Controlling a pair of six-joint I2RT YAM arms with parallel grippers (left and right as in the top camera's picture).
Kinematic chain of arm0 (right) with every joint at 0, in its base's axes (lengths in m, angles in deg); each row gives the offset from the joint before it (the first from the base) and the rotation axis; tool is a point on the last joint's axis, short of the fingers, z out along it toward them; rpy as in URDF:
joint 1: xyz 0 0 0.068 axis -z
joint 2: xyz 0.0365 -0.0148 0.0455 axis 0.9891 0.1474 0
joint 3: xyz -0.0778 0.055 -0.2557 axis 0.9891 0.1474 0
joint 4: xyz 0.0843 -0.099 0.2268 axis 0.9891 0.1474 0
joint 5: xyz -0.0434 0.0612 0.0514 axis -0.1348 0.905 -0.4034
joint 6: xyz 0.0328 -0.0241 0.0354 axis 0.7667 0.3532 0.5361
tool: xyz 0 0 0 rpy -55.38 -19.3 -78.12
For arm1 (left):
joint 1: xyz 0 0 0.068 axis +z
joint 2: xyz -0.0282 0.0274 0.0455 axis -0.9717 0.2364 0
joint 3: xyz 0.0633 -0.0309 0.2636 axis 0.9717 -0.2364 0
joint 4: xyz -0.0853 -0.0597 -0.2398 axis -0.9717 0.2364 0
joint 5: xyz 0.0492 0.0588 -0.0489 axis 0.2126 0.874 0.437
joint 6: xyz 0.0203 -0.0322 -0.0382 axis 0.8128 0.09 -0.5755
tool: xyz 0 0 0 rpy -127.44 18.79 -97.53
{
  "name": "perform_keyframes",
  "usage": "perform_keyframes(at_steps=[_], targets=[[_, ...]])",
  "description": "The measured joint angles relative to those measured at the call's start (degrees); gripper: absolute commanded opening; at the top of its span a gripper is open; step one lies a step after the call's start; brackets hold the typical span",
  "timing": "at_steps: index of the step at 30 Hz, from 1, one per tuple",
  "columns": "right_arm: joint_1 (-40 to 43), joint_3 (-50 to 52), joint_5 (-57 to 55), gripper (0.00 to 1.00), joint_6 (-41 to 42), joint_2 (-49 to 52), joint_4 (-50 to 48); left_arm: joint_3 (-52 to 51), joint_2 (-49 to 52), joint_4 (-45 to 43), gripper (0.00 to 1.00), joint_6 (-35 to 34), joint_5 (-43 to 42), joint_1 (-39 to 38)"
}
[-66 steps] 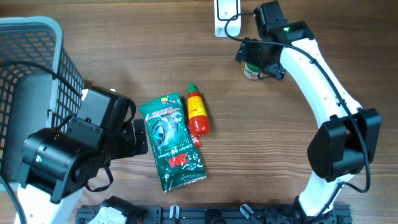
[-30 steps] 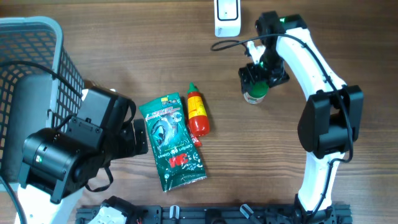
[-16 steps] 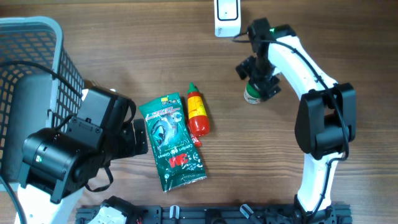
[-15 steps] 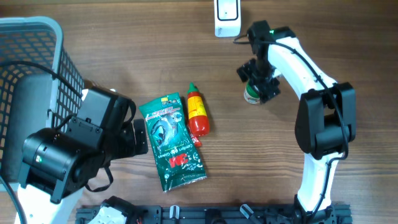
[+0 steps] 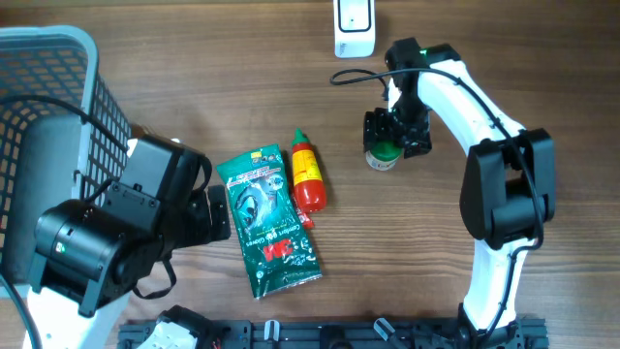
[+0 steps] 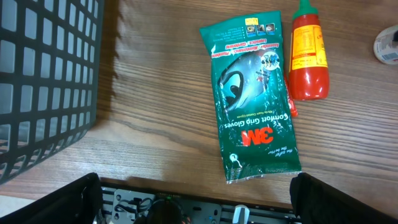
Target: Scan the item barcode
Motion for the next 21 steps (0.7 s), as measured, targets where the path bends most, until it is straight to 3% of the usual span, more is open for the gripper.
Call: perform_keyframes(at_steps=[3,7,12,14,21], targets=[[0.0,-4.0,0.2,1.0,3.0,-0.3,0.8,0.0,0.0,0.0,1.0,0.0,0.0,0.0],[0.0,-5.1,0.3,0.99,10.8,-2.6,-0.1,0.0,0.0,0.0,1.0,0.0,0.0,0.0],[-2.3,0.7,-3.3,1.0,13.2,-2.8,-4.3,0.0,0.0,0.0,1.0,0.0,0.0,0.0],[-3.9,3.8,-6.0,0.9,15.1,-2.8,-6.0,0.0,0.0,0.0,1.0,0.0,0.0,0.0],[-4.2,9.3,-9.5,0.8,18.5,-2.7,-11.6,0.0,0.0,0.0,1.0,0.0,0.0,0.0]])
